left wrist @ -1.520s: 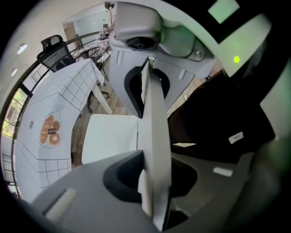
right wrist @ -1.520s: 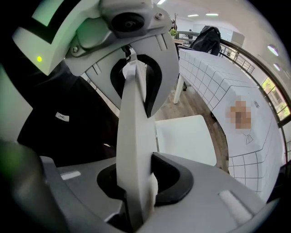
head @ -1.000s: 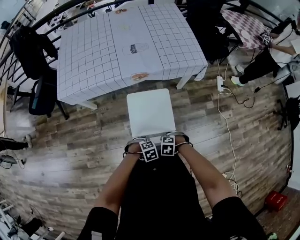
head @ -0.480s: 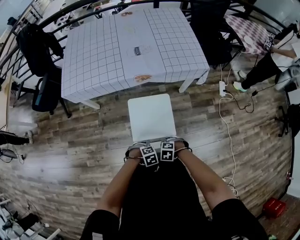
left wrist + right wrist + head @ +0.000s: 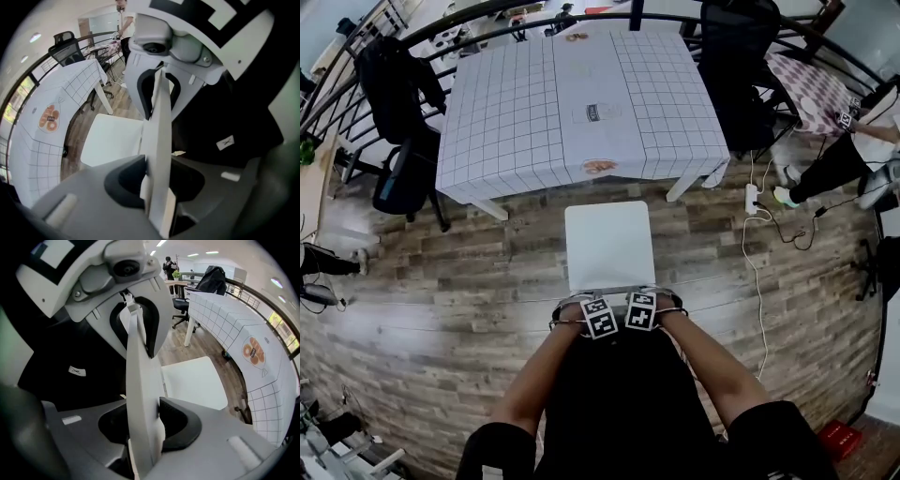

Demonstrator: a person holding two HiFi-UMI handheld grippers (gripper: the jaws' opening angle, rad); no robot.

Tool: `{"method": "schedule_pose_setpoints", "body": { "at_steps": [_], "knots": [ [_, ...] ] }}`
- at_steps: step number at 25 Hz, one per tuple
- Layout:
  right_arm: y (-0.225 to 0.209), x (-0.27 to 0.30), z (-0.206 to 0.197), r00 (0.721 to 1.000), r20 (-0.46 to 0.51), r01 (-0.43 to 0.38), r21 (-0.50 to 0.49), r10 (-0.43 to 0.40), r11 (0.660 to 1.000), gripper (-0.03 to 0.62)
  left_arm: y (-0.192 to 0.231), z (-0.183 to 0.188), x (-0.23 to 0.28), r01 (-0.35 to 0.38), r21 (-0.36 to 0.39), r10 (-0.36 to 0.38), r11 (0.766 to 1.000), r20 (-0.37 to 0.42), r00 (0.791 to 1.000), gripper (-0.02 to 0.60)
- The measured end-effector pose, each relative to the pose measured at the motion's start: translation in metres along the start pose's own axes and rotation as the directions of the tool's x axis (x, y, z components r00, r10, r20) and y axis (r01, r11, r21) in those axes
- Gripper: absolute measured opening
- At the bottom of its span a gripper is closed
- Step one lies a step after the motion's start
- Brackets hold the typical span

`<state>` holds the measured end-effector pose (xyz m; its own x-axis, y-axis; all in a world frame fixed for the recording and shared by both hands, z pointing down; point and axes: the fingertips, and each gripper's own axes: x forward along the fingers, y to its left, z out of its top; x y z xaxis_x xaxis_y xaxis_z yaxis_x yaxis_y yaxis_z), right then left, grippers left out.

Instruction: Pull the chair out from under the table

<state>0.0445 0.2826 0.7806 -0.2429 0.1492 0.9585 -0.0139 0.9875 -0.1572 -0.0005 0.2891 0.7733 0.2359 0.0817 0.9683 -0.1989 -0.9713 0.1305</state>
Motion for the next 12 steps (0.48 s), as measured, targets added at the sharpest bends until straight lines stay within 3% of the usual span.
{"method": "schedule_pose_setpoints", "body": {
  "at_steps": [4, 10, 12],
  "knots": [
    [0.006, -0.02, 0.0, 0.999, 0.045, -0.022, 0.008, 0.022, 1.0, 0.121, -0.003, -0.004, -0.02, 0.033, -0.082, -0.028, 0.996, 0.063, 0.998, 0.12],
    [0.001, -0.061, 0.001, 0.987, 0.159, -0.016, 0.065, 0.005, 0.998, 0.126, -0.001, -0.013, -0.054, -0.037, -0.076, 0.045, 0.996, 0.097, 0.994, 0.107],
    [0.004, -0.073, 0.001, 0.979, 0.204, -0.014, 0.095, -0.006, 0.995, 0.125, -0.007, -0.012, -0.065, -0.042, -0.115, 0.058, 0.992, 0.139, 0.989, 0.107]
  ]
}}
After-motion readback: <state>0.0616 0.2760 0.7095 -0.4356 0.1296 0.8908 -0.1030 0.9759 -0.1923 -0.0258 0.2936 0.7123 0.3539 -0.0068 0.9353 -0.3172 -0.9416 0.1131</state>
